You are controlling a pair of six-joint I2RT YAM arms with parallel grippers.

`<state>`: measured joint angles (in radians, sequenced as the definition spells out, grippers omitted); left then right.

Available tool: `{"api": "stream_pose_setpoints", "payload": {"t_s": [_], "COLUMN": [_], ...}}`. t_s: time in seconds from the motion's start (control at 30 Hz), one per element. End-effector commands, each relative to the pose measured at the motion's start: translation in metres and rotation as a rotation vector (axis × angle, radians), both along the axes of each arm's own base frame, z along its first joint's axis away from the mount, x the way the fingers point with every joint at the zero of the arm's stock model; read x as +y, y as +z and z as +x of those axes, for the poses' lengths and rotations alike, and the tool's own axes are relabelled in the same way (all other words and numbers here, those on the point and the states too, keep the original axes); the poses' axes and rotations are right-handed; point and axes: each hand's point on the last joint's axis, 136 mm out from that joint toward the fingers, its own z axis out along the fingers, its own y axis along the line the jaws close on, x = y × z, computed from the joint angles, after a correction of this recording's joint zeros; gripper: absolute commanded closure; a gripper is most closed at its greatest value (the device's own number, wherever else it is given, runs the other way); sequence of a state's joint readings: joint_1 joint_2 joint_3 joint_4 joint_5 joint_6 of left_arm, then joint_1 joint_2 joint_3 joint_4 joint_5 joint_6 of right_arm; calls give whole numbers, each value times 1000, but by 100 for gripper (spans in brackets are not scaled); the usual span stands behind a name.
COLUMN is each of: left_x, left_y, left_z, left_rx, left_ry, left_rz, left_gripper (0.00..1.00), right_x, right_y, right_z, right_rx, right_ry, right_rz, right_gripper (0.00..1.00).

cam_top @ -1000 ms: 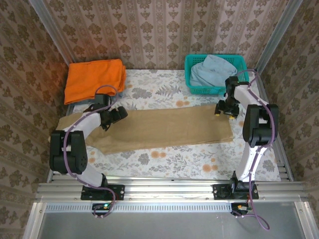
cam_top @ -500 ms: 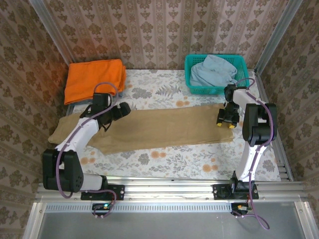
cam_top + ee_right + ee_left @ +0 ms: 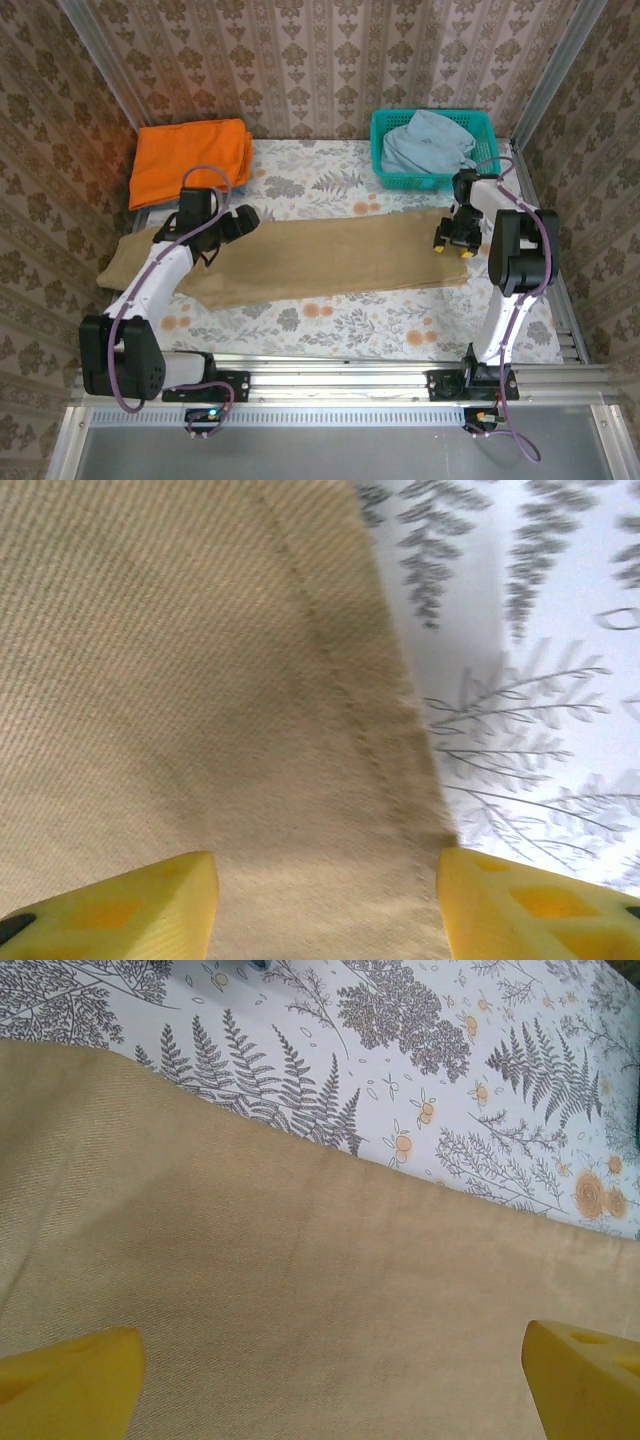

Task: Fold and stack the trousers

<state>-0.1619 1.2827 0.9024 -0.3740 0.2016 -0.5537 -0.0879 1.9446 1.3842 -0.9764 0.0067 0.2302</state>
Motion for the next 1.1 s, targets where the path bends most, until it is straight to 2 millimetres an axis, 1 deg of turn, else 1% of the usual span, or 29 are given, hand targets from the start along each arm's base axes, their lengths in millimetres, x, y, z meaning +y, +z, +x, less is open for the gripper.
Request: {"api": "stream_pose_setpoints", "payload": {"t_s": [0.0,0.13,0.17,0.2,0.3,0.4,0.43,0.5,0.6,0.67,0.7,0.73,0.77,0.83,0.9,0.97,1.07], "left_x": [-4,-10,-11,-12,-14,-16,-15,-16,-17,-16,-16,-15,-14,-13,-12,-12,-14], "left_y": [-4,-11,-13,-15,-18,-19,-20,-21,-21,-18,-16,-15,-14,-12,-10,-10,-11], "left_z": [-6,-9,-10,-11,-14,-15,-14,-14,-13,-13,-13,-14,-14,-16,-18,-19,-20], "left_rx": [18,25,29,34,45,44,43,40,42,37,33,30,28,24,22,20,23], "left_ry": [-11,-26,-28,-31,-43,-48,-44,-43,-45,-47,-47,-45,-47,-46,-45,-45,-46], "left_rz": [-33,-52,-55,-59,-65,-69,-70,-76,-77,-72,-69,-64,-60,-55,-55,-57,-62], "left_gripper": [4,4,4,4,4,4,4,5,5,5,5,5,5,5,5,6,6], "right_x": [-15,-17,-10,-7,2,8,9,10,10,10,11,13,13,4,-15,-37,-70], "right_y": [17,6,1,-3,-20,-32,-36,-38,-38,-37,-36,-34,-32,-22,-6,19,67], "right_z": [4,12,15,17,15,7,3,1,-3,-3,-3,-2,0,2,1,-2,-9], "right_rx": [-53,-18,-16,-8,48,92,119,126,148,146,141,130,120,93,53,-9,-121], "right_ry": [41,149,178,183,204,207,204,197,190,188,182,171,162,131,71,-11,-116], "right_rz": [-85,-124,-88,-72,-9,27,33,21,28,29,37,49,44,-1,-85,-140,-230], "right_gripper": [34,33,32,32,32,33,37,45,67,85,91,98,100,100,100,100,100]}}
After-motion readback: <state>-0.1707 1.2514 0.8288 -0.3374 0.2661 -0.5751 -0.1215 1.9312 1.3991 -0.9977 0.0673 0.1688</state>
